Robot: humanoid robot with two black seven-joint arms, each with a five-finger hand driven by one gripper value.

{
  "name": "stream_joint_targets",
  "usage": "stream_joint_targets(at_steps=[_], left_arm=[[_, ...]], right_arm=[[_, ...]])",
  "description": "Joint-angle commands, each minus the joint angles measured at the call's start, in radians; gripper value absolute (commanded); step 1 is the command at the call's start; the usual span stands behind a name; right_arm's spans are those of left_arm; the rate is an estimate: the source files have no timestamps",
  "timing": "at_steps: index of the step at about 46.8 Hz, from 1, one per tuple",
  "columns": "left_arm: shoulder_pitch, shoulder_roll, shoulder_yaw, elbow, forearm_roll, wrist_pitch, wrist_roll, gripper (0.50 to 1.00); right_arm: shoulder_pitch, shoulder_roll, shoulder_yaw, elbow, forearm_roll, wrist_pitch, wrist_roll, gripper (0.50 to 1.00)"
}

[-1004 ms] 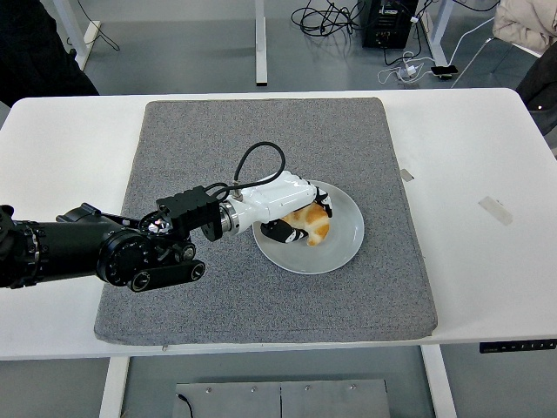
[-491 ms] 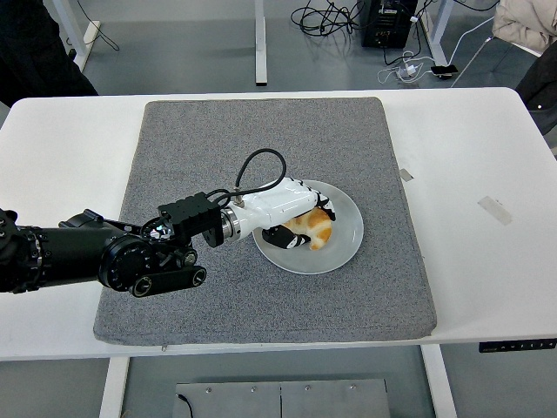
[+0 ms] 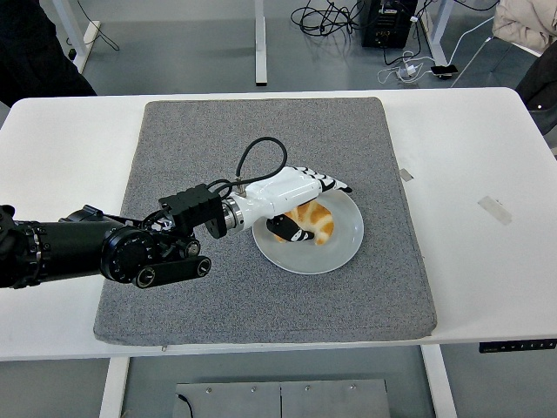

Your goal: Place the bread on the plate

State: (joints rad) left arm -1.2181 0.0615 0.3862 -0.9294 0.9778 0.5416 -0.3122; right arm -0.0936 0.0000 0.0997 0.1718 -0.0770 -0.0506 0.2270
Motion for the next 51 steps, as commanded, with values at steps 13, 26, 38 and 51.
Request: stream_joint_targets(at_steps=[13,26,38,51], left_arm=[[0.000,0.029,-0.138,-0.002,-0.221,-0.015,-0.094,0.878],[0.066,0.104,-0.355,-0.003,-0.470,-0.034,-0.189,0.878],[0.230,0.193,-0.685,-0.005,-0.504,-0.118,-0.202,0.878],[0.393,0.213,-0.966,-0.003,-0.505,-0.186,-0.206,0.877]], right_arm=[[0.000,0.000,0.000,0.000,0.000,0.000,0.000,1.000],[0.000,0.000,0.000,0.000,0.000,0.000,0.000,1.000],[0.000,0.000,0.000,0.000,0.000,0.000,0.000,1.000],[0.000,0.000,0.000,0.000,0.000,0.000,0.000,1.000]])
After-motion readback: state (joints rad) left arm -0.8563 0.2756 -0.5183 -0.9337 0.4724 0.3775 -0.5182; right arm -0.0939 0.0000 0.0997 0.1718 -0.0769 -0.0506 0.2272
